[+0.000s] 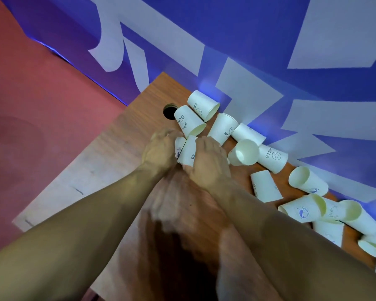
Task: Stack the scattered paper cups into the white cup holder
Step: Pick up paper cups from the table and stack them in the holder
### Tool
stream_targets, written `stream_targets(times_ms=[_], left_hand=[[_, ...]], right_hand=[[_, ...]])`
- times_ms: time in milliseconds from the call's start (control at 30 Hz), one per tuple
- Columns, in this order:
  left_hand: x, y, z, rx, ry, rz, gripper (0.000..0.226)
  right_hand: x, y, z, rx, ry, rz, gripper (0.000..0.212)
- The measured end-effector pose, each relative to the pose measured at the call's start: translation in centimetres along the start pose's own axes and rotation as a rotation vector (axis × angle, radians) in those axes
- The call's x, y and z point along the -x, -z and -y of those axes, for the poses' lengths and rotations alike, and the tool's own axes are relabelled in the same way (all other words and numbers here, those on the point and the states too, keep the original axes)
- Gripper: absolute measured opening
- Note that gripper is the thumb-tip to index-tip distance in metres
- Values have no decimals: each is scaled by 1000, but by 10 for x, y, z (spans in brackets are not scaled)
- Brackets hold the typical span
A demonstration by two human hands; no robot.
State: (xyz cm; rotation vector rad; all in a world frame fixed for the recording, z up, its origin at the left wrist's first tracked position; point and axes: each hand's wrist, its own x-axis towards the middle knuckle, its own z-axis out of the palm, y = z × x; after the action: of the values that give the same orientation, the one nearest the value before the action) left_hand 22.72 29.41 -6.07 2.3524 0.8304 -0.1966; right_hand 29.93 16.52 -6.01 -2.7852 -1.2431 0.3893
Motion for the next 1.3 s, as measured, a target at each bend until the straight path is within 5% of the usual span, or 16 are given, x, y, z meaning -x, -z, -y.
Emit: stream_targets(times_ms=[167, 467, 533, 667, 967, 1300], left_hand=[[3, -3, 1, -116, -19, -2, 48], [38, 23, -8, -233, 71, 2, 5], [49, 30, -17, -271, 32, -40, 11], [79, 43, -57, -375, -142, -160, 28], [180, 33, -187, -458, -526, -313, 16], [302, -85, -365, -429, -900, -318, 16]], right_hand=[[-9, -4, 10, 58, 27, -24, 62], [28, 40, 21, -130, 100, -32, 44], [44, 55, 20, -142, 102, -74, 44], [88, 85, 8, -178, 89, -178, 45], [218, 153, -73, -111, -19, -488, 37], [428, 189, -226, 10, -256, -647, 12]])
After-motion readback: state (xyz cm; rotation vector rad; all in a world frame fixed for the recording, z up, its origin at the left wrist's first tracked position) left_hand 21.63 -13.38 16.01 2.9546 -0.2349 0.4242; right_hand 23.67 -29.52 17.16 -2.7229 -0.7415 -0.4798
